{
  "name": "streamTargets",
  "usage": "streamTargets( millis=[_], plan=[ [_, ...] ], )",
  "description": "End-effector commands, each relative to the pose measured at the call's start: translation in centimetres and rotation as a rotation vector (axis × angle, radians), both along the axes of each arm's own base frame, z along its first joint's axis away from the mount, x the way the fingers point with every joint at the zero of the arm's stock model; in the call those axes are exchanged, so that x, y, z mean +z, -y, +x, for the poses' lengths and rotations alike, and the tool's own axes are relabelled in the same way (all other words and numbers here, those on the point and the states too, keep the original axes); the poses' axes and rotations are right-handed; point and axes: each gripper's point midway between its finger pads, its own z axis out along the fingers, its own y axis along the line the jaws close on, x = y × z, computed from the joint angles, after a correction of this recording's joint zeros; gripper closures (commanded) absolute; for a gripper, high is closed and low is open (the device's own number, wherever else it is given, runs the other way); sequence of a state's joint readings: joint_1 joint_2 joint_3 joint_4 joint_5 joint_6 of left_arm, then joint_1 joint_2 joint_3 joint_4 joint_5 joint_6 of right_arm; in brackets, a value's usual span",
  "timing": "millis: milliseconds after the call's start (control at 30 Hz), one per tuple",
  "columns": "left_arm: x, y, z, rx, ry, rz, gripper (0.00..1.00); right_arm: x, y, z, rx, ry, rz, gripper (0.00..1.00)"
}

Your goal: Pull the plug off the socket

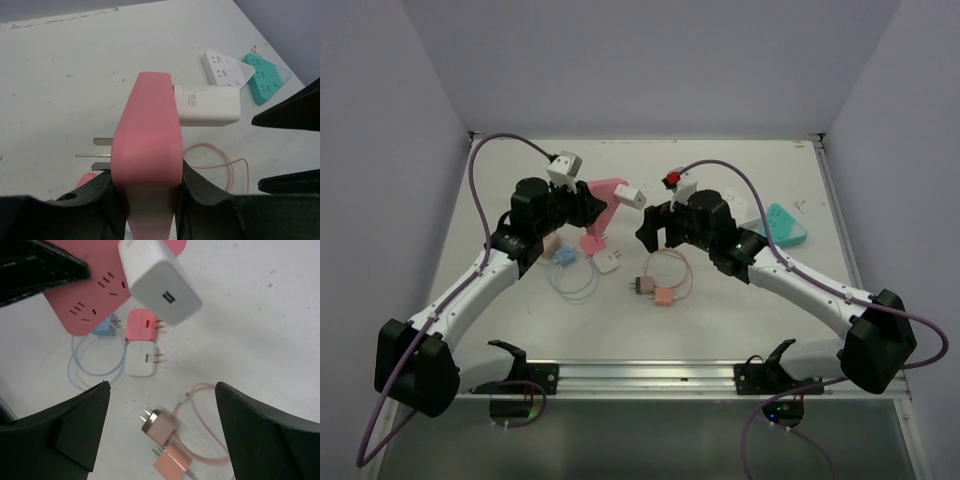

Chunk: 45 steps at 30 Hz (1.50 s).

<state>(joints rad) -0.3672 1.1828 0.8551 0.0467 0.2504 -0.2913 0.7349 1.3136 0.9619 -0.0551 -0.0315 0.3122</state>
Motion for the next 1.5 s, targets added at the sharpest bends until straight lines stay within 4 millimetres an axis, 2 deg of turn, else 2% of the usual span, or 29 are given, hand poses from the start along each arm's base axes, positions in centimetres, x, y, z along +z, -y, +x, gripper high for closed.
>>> streamTargets(
  millis=[0,100,167,200,233,300,467,567,667,700,767,800,867,900,933,1000,1067,1100,1133,1200,1300,1467],
  plan=[
    [5.5,1.9,0.4,-0.106,0.169,-0.054,1.0,3.2,0.9,2.3,0.018,0.211,-0.143,0.09],
    [5.5,1.9,0.5,-0.108,0.167,-0.049,1.0,4.9,0.0,3.2,0.056,0.286,-0.154,0.07],
    [5.4,2.0,0.5,-0.114,0.167,-0.043,1.0,4.6,-0.5,3.8,0.089,0.313,-0.197,0.07],
    [5.4,2.0,0.5,-0.114,0.166,-0.042,1.0,5.3,-0.8,4.2,0.094,0.329,-0.201,0.07],
    [5.3,2.1,0.4,-0.119,0.165,-0.041,1.0,4.4,-1.1,4.6,0.106,0.316,-0.222,0.07],
    [5.4,2.1,0.4,-0.125,0.165,-0.044,1.0,5.1,-1.6,5.2,0.12,0.34,-0.237,0.07],
    [5.3,2.3,0.3,-0.136,0.166,-0.043,1.0,4.5,-2.6,6.7,0.133,0.352,-0.277,0.12],
    [5.4,2.3,0.3,-0.139,0.167,-0.044,1.0,4.8,-3.3,7.2,0.15,0.364,-0.277,0.21],
    [5.4,2.2,0.3,-0.135,0.166,-0.042,1.0,4.8,-3.4,7.4,0.158,0.366,-0.29,0.38],
    [5.4,2.2,0.4,-0.133,0.166,-0.042,1.0,4.3,-3.4,7.4,0.161,0.354,-0.301,0.48],
    [5.4,2.1,0.5,-0.123,0.165,-0.038,1.0,4.0,-3.3,7.3,0.17,0.354,-0.319,0.58],
    [5.4,2.0,0.6,-0.118,0.164,-0.035,1.0,4.0,-3.1,7.0,0.176,0.353,-0.324,0.67],
    [5.3,1.6,0.9,-0.089,0.162,-0.027,1.0,4.1,-2.9,6.7,0.182,0.36,-0.333,0.76],
    [5.1,1.4,1.0,-0.076,0.158,-0.023,1.0,3.7,-2.5,6.4,0.186,0.355,-0.345,0.83],
    [5.1,1.0,1.3,-0.043,0.153,-0.013,1.0,4.2,-2.1,6.3,0.177,0.363,-0.344,0.86],
    [4.2,0.2,1.8,0.005,0.12,0.014,1.0,3.7,-1.4,5.8,0.18,0.348,-0.373,0.95],
    [3.9,-1.3,2.8,0.106,0.105,0.05,1.0,3.7,-0.7,5.3,0.179,0.35,-0.39,1.0],
    [3.2,-1.9,3.1,0.14,0.08,0.072,1.0,3.4,-0.4,5.0,0.184,0.34,-0.402,1.0],
    [3.5,-3.0,3.8,0.211,0.09,0.088,1.0,3.4,-0.2,4.7,0.185,0.338,-0.407,1.0],
    [2.1,-4.8,4.0,0.3,0.04,0.145,1.0,3.3,0.3,4.1,0.191,0.331,-0.419,1.0],
    [1.6,-6.1,4.2,0.367,0.019,0.184,1.0,3.1,0.8,3.2,0.194,0.321,-0.429,1.0],
    [1.8,-8.0,4.5,0.462,0.026,0.226,1.0,3.3,1.7,1.8,0.179,0.308,-0.419,1.0]
  ],
)
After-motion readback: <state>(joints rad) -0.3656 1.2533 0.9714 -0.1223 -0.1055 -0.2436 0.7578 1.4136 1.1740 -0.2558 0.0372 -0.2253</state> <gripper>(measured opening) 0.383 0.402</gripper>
